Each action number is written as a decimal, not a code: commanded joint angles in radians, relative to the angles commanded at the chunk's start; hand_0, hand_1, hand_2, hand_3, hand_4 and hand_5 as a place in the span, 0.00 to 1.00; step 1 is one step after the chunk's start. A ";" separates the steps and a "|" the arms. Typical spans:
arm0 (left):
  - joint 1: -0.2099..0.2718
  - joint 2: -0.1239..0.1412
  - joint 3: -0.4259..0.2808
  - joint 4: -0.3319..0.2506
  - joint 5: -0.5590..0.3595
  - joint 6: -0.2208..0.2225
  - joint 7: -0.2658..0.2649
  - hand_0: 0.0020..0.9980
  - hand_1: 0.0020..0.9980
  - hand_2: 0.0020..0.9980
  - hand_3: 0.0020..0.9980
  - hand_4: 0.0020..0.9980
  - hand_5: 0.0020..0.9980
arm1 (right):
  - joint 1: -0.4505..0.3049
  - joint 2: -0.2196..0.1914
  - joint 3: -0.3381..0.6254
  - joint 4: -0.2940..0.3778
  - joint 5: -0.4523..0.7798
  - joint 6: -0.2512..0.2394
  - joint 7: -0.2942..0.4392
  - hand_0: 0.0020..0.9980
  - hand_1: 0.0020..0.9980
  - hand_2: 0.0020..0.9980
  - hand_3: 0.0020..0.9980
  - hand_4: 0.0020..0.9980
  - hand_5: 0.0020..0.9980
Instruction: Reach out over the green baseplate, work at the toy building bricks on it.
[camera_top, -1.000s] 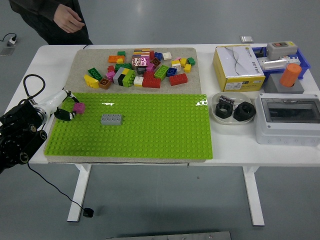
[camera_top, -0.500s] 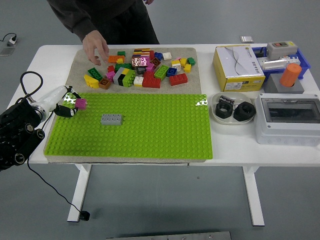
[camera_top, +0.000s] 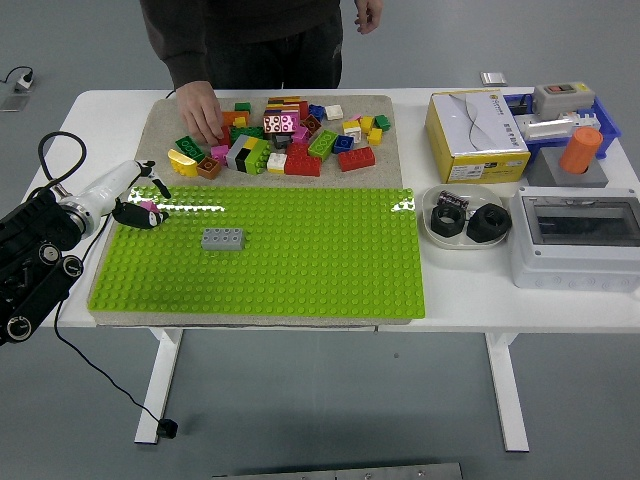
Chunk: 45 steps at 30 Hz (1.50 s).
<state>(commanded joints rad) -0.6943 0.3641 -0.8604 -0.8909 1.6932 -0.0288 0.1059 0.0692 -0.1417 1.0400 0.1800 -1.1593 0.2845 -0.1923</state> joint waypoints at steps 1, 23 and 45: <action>0.001 0.000 -0.002 0.000 0.004 0.001 0.000 0.97 0.98 0.99 0.53 0.52 0.00 | 0.000 0.000 0.000 0.000 0.000 0.000 0.000 0.58 0.66 0.73 0.77 0.51 1.00; -0.046 -0.024 0.120 0.126 0.002 0.039 -0.065 0.96 0.98 0.99 0.55 0.49 0.00 | 0.005 0.004 -0.003 0.000 0.007 -0.002 0.002 0.58 0.66 0.73 0.77 0.51 1.00; -0.039 -0.011 0.081 0.236 -0.010 0.043 -0.087 0.96 0.98 0.98 0.54 0.47 0.00 | 0.007 0.006 -0.007 0.000 0.015 -0.003 0.003 0.58 0.66 0.73 0.77 0.51 1.00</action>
<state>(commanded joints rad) -0.7330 0.3531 -0.7790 -0.6553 1.6835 0.0139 0.0190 0.0765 -0.1361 1.0329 0.1800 -1.1439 0.2817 -0.1889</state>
